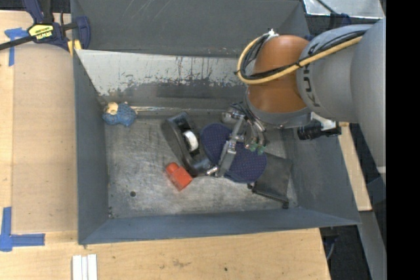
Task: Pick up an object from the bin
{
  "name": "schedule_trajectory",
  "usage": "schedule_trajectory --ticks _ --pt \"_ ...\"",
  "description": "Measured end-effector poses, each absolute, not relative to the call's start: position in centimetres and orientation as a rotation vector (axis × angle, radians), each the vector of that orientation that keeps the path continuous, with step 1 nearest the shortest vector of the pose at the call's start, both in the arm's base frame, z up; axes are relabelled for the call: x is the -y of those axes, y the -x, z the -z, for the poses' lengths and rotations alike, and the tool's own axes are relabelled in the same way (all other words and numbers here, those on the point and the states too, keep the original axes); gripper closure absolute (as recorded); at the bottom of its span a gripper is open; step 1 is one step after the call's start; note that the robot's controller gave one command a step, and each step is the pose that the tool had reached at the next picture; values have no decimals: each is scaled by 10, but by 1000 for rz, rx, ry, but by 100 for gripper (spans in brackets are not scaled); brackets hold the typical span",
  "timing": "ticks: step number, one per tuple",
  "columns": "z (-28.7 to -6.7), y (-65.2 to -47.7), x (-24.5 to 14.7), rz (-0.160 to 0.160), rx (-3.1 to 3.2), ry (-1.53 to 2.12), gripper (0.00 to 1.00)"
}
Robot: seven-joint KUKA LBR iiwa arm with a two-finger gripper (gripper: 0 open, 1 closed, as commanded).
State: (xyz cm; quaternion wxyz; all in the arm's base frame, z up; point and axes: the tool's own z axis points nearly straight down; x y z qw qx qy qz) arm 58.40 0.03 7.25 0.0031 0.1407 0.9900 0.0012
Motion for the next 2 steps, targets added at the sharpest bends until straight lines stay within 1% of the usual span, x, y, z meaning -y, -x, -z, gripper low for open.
schedule_trajectory --ticks 1,2 --pt "-101 -570 1 -1 -3069 -650 0" --pt "-100 -581 15 -1 -2983 -971 0"
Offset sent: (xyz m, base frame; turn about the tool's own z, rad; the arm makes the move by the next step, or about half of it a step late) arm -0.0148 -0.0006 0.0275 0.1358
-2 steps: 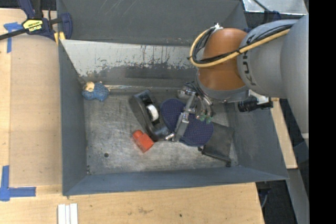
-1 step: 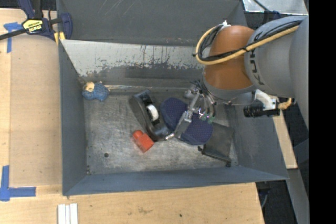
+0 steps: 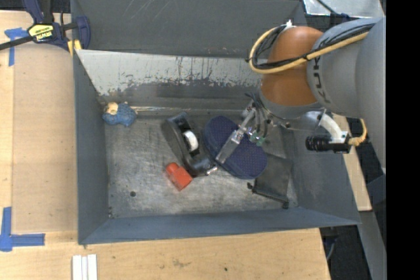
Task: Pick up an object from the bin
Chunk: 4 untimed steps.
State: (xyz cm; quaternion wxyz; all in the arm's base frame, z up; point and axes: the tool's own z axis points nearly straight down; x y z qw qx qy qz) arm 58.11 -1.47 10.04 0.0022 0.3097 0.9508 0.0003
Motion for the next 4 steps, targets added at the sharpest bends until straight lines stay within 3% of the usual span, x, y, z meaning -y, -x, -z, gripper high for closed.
schedule_trajectory --ticks 1,2,3,4 --pt "-73 -583 16 -4 -2903 -1198 0" --pt "-73 -583 40 -9 -2690 -1610 0" --pt "-76 -585 43 -8 -2681 -1607 100" --pt "-153 -588 44 -6 -2689 -1607 100"
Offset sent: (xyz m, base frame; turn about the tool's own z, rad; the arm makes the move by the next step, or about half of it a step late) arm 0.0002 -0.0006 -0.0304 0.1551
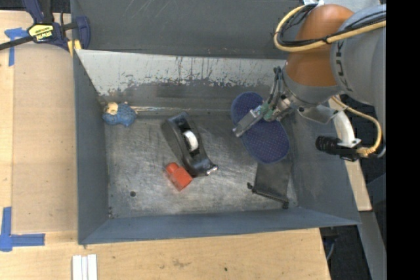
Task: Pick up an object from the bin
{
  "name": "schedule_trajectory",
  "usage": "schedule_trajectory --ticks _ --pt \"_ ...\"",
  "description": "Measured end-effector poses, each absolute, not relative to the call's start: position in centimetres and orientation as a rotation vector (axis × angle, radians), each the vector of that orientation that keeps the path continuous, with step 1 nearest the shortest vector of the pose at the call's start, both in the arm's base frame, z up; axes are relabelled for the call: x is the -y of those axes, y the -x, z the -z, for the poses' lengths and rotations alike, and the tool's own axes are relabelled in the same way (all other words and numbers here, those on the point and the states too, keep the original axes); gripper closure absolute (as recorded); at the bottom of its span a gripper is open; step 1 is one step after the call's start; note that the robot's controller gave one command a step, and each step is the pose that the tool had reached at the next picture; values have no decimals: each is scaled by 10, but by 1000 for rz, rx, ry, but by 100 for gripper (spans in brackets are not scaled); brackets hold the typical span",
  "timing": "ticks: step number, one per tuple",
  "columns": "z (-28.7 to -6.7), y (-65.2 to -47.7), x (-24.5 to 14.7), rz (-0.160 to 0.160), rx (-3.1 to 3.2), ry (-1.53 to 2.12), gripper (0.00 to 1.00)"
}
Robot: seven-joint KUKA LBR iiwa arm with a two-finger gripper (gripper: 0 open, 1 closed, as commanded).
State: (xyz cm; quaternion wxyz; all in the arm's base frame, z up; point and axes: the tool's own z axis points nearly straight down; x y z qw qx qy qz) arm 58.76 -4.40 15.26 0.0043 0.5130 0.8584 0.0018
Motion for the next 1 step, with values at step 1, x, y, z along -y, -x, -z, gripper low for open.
schedule_trajectory --ticks 1 --pt "-183 -589 45 -3 -2695 -1605 100"
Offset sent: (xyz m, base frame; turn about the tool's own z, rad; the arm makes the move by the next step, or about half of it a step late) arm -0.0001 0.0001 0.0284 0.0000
